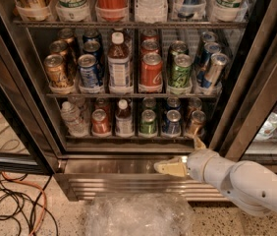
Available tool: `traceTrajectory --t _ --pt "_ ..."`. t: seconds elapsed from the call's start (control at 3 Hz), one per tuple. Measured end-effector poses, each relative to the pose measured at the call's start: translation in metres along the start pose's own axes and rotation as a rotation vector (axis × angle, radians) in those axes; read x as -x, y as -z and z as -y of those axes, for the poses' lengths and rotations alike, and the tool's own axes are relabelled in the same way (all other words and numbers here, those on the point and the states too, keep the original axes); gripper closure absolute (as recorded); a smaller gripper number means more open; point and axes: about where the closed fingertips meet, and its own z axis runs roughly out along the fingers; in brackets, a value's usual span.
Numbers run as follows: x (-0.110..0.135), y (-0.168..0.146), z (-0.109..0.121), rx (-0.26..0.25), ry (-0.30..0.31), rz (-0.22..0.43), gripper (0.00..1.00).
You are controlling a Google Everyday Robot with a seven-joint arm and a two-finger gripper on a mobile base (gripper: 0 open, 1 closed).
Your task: Pick pepsi can from bottom shelf of fridge
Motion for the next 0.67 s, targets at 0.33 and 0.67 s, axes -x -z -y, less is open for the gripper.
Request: traceTrajectory --t 0.33,0.67 --pt "0.0002 -0.0011 -0.0008 0.002 0.0 0.0 0.0" --pt "0.0002 -0.0012 -0.0008 0.002 0.0 0.0 0.19"
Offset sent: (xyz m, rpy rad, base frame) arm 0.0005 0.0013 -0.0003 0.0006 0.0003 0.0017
